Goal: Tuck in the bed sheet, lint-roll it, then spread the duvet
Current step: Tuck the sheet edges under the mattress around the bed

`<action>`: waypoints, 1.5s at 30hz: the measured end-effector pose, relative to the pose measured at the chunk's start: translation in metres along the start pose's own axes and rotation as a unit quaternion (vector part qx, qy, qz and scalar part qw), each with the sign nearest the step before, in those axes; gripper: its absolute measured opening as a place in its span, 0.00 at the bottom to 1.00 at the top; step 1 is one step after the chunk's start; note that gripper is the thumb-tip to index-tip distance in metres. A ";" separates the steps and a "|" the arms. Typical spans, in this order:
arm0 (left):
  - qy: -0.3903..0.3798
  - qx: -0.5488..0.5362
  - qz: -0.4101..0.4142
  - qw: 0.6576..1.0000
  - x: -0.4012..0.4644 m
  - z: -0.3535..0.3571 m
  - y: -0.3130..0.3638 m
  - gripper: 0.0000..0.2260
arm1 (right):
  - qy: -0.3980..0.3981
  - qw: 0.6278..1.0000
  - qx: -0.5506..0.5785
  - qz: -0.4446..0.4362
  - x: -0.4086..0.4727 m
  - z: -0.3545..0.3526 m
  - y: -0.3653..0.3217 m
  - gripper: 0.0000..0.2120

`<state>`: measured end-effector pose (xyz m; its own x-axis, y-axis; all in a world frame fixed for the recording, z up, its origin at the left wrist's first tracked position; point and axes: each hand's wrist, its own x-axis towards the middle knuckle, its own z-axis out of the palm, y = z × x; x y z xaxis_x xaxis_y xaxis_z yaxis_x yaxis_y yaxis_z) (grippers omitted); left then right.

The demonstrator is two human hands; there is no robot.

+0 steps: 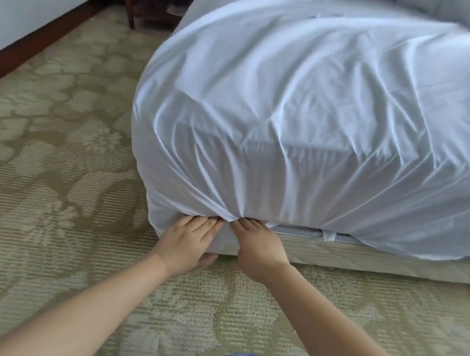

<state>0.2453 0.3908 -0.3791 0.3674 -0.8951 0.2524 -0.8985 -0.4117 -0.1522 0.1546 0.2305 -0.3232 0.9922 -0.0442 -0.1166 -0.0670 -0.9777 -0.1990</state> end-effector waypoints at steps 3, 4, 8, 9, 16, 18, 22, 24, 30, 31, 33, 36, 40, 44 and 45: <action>0.020 0.002 -0.004 1.000 -0.001 -0.001 0.003 0.31 | 0.033 0.999 0.010 -0.011 -0.010 -0.002 0.001 0.29; 0.023 0.001 -0.001 1.000 -0.001 -0.002 0.004 0.32 | 0.034 0.999 0.001 -0.010 -0.013 -0.003 0.002 0.27; 0.069 -0.013 0.036 0.997 0.003 -0.006 -0.002 0.31 | -0.036 0.997 -0.055 0.040 -0.024 -0.006 0.008 0.23; 0.078 -0.014 0.049 0.996 0.006 -0.008 -0.006 0.30 | -0.066 0.994 -0.065 0.053 -0.026 -0.008 0.008 0.23; 0.125 -0.042 0.059 0.990 0.018 -0.004 -0.014 0.20 | -0.034 0.990 -0.131 0.042 -0.017 0.002 0.001 0.17; 0.154 -0.046 0.066 0.985 0.020 0.001 -0.015 0.16 | -0.003 0.993 -0.122 0.006 -0.019 0.012 0.008 0.23; 0.184 -0.028 0.069 0.980 0.023 0.006 -0.017 0.11 | 0.079 0.988 -0.117 -0.056 -0.024 0.032 0.022 0.27; 0.196 -0.011 0.063 0.979 0.023 0.007 -0.016 0.14 | 0.086 0.987 -0.123 -0.052 -0.025 0.038 0.025 0.31; 0.199 -0.019 -0.004 0.980 0.025 0.009 -0.006 0.14 | 0.163 0.982 -0.092 -0.005 -0.032 0.047 0.028 0.27; 0.198 -0.017 -0.013 0.980 0.026 0.009 -0.004 0.14 | 0.174 0.981 -0.086 0.013 -0.033 0.048 0.027 0.26; 0.192 -0.007 -0.027 0.981 0.028 0.007 -0.001 0.13 | 0.190 0.978 -0.056 0.061 -0.035 0.050 0.031 0.24; 0.182 -0.003 -0.043 0.982 0.028 0.004 0.002 0.13 | 0.165 0.980 -0.061 0.098 -0.041 0.051 0.041 0.27; 0.188 -0.016 -0.053 0.981 0.027 -0.001 0.007 0.14 | 0.150 0.980 -0.123 0.043 -0.042 0.055 0.044 0.29; 0.209 -0.024 -0.039 0.977 0.018 -0.003 0.009 0.12 | 0.157 0.982 -0.099 0.039 -0.032 0.057 0.033 0.36; 0.215 -0.023 -0.031 0.976 0.017 -0.005 0.009 0.11 | 0.161 0.982 -0.098 0.033 -0.032 0.058 0.032 0.36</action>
<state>0.2423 0.3730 -0.3717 0.2960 -0.7093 0.6397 -0.8910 -0.4464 -0.0827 0.1148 0.2121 -0.3825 0.9706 -0.1400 0.1960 -0.1413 -0.9899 -0.0071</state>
